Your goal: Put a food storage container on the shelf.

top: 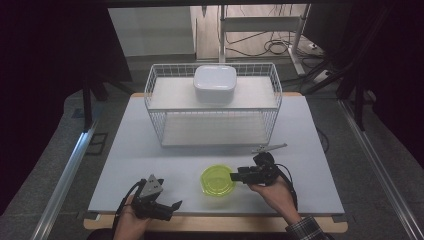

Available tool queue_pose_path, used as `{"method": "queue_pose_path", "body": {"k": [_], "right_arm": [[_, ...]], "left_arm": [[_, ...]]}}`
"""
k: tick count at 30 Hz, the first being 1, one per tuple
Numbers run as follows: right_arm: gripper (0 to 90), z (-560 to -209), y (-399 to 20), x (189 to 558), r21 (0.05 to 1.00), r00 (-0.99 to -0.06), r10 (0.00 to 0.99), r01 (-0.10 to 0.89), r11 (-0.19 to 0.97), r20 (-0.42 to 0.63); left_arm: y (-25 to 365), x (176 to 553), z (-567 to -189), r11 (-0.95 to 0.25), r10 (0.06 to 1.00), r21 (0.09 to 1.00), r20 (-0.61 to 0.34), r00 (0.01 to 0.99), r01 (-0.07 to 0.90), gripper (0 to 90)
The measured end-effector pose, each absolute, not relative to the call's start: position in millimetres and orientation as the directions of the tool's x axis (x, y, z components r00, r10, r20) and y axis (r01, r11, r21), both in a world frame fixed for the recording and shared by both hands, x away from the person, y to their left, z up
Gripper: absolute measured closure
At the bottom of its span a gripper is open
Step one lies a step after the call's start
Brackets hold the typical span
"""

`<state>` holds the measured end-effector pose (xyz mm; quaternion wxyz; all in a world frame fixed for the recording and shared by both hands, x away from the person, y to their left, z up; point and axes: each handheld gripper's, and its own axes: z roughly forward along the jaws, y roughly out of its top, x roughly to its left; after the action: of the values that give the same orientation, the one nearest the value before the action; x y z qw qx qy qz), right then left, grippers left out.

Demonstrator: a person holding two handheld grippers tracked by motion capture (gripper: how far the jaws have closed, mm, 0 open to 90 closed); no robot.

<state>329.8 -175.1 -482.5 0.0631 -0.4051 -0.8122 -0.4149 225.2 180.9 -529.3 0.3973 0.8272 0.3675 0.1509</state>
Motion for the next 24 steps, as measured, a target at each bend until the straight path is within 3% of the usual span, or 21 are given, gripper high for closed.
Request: {"method": "queue_pose_path", "body": {"k": [8,10,15,24], "right_arm": [[62.7,-492.6,-173.2,344.7,0.523,-0.573,0.583,0.806,0.276,0.576],[72.0,-496.0,-173.8,346.8,0.488,-0.541,0.579,0.832,0.263,0.609],[80.7,-496.8,-174.1,348.0,0.455,-0.519,0.529,0.852,0.259,0.671],[81.3,-486.3,-173.4,344.6,0.501,-0.566,0.514,0.821,0.275,0.645]], "left_arm": [[179.5,224.9,-529.4,-0.427,0.716,0.764,-0.042,0.697,0.484,2.7],[178.8,224.8,-529.6,-0.431,0.713,0.762,-0.040,0.700,0.483,2.7],[178.3,224.8,-529.7,-0.435,0.712,0.761,-0.037,0.701,0.481,2.7],[178.4,224.8,-529.6,-0.436,0.713,0.762,-0.034,0.701,0.480,2.7]]}}
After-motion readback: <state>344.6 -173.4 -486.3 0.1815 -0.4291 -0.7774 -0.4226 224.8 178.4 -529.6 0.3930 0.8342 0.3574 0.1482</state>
